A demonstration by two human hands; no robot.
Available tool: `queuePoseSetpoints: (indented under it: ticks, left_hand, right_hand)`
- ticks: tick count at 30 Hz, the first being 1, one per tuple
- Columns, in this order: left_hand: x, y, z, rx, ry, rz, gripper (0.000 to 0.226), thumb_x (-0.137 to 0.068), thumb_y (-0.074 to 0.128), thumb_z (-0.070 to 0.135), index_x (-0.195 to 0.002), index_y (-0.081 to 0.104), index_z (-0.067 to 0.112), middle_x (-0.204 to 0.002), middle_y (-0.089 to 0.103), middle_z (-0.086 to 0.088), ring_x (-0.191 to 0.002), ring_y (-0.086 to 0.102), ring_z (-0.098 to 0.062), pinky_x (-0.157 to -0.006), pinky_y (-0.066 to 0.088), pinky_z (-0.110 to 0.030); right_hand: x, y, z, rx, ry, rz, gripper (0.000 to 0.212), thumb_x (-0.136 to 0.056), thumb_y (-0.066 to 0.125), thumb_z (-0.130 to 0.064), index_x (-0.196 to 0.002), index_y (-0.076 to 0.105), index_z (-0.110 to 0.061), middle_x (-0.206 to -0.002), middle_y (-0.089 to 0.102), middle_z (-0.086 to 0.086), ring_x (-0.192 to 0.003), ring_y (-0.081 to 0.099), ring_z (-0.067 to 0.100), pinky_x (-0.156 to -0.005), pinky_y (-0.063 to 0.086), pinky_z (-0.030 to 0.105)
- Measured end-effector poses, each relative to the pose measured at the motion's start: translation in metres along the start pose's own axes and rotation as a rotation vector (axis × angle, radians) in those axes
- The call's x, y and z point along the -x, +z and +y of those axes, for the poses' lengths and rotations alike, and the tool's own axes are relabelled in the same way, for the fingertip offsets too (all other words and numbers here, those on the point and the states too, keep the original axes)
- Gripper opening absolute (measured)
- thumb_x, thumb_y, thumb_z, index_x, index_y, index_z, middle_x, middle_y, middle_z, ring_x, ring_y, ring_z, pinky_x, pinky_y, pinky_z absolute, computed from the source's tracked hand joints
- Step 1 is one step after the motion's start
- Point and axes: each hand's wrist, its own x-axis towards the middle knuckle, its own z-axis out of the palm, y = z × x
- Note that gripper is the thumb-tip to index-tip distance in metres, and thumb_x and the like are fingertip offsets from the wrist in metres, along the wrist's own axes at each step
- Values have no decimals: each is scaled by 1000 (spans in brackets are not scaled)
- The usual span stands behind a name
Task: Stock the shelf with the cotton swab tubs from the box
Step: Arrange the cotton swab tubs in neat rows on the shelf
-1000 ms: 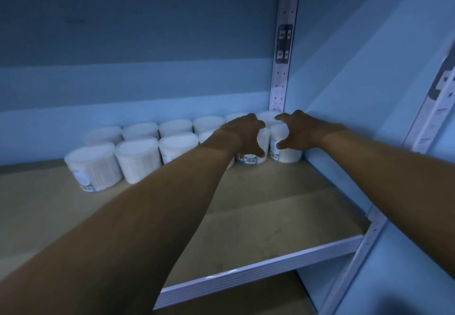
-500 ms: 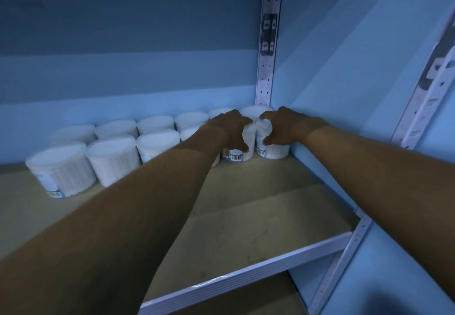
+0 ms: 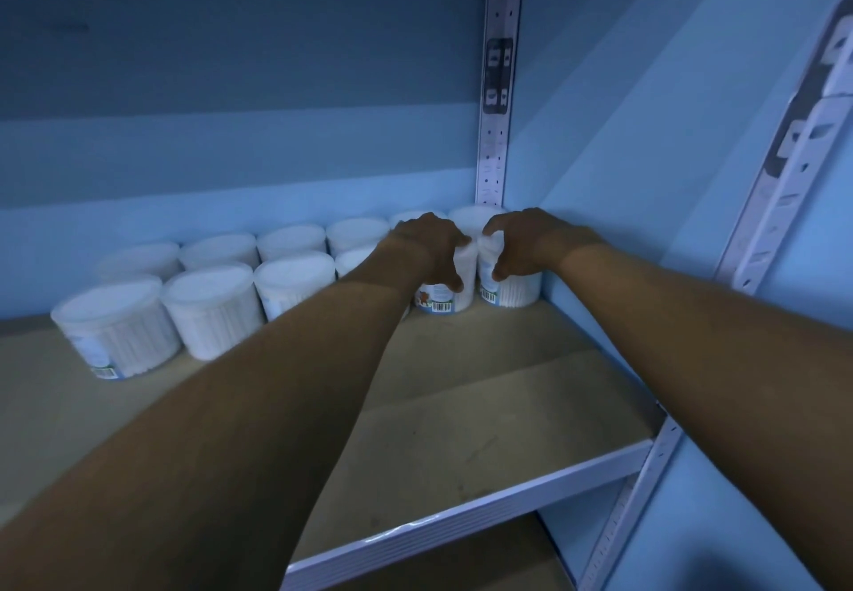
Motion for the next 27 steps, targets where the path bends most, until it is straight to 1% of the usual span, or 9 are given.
queuePoseSetpoints:
  ticks: [5,8,12,16,19,23,27]
  left_hand:
    - [7,1,8,-74,-7,-13,78,-84,72,50,-152,39,30,-148,49,-7,-136,45,-28,-114,34,-44]
    - [13,-1,12,-65,-3,-22,79,-85,71,50,-153,36,29,-151,46,-6,-138,42,-27,-117,31,-43]
    - [30,-5,18,-62,25,-12,75,-88,68,47,-154,35,29,-153,44,-6,-140,40,-26,-116,28,-41]
    - [46,-7,23,-18,30,-22,77,-88,69,45,-154,34,29,-152,44,-7,-139,41,-25,-109,36,-37]
    - [55,-6,27,14,22,-27,78,-87,71,44,-154,34,29,-150,45,-8,-136,44,-25,-105,41,-35]
    - [67,-6,31,30,12,-34,78,-88,69,42,-155,32,30,-151,43,-7,-137,43,-24,-104,42,-35]
    - [79,-6,35,53,-7,-49,79,-86,70,43,-155,32,32,-152,41,-6,-137,43,-24,-104,42,-34]
  right_hand:
    - [9,-1,1,-2,1,0,92,-71,82,-43,-150,37,-32,-148,46,7,-130,50,28,-103,47,40]
    - [15,-2,1,5,-4,-12,92,-69,83,-44,-149,39,-31,-145,48,7,-127,52,29,-102,49,42]
    - [29,-5,2,-11,-7,-24,92,-66,85,-43,-146,40,-36,-144,48,5,-126,52,28,-101,49,42]
    - [45,-6,4,-19,0,-33,88,-68,86,-41,-143,42,-37,-140,49,6,-123,52,28,-97,50,40]
    - [56,-7,2,-5,-4,-40,89,-67,86,-43,-144,41,-37,-141,48,4,-123,52,27,-97,50,40]
    - [70,-10,0,18,-3,-54,89,-67,86,-46,-144,42,-38,-142,49,3,-124,52,26,-98,49,41]
    - [85,-12,1,-3,1,-57,84,-72,85,-44,-144,42,-38,-142,47,5,-125,50,27,-97,49,39]
